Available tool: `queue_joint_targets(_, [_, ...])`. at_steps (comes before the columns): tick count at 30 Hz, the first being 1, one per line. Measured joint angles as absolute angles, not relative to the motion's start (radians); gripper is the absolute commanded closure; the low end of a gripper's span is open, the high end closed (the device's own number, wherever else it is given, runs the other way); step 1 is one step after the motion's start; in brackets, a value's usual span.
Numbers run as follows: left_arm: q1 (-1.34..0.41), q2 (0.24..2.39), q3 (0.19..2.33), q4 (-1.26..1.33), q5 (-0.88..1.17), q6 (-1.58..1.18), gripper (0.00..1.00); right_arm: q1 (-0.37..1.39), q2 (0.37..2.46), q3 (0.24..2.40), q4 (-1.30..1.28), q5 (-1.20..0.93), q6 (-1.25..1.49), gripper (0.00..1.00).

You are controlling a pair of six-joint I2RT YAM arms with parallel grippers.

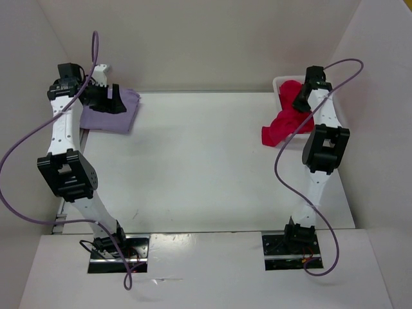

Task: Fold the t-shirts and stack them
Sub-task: Grab crumpled tshirt from bin with the right arm, then move the tshirt to the center of the board

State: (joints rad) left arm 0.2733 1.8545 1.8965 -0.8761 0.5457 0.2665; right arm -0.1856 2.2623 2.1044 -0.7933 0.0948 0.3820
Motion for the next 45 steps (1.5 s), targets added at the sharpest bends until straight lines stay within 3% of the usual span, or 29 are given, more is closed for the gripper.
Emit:
queue_joint_targets(12, [0.273,1.839,1.926,-0.855,0.546,0.260,0.14,-0.139,1.931,2.102,-0.727,0.220,0.299,1.00])
queue_joint_targets(16, [0.273,1.839,1.926,-0.855,0.542,0.260,0.14,0.022,1.819,2.191,-0.698,0.302,0.216,1.00])
queue_joint_targets(22, [0.273,1.837,1.926,-0.855,0.528,0.257,0.10,0.405,1.794,2.488,-0.653,0.340,0.086,1.00])
queue_joint_targets(27, [0.273,1.828,1.926,-0.854,0.516,0.258,0.09,0.445,1.762,2.573,-0.655,0.263,0.120,1.00])
queue_joint_targets(29, [0.273,1.823,1.926,-0.852,0.513,0.259,0.09,0.435,1.768,2.581,-0.676,0.248,0.142,0.91])
queue_joint_targets(30, [0.273,1.821,1.925,-0.852,0.510,0.259,0.09,0.433,1.779,2.582,-0.691,0.244,0.154,0.63])
queue_joint_targets(31, [0.273,1.818,1.924,-0.852,0.508,0.259,0.09,0.431,1.799,2.585,-0.713,0.237,0.169,0.45])
queue_joint_targets(33, [0.273,1.814,1.923,-0.851,0.501,0.260,0.09,0.421,1.854,2.593,-0.760,0.219,0.183,0.23])
queue_joint_targets(34, [0.273,1.812,1.922,-0.851,0.500,0.260,0.09,0.418,1.890,2.592,-0.789,0.207,0.192,0.04])
queue_joint_targets(40, [0.268,1.808,1.895,-0.867,0.495,0.295,0.09,0.383,2.072,2.438,-0.938,0.161,0.213,0.00])
queue_joint_targets(45, [0.199,1.803,1.851,-0.935,0.487,0.409,0.10,0.377,1.965,2.152,-0.901,0.150,0.212,0.00])
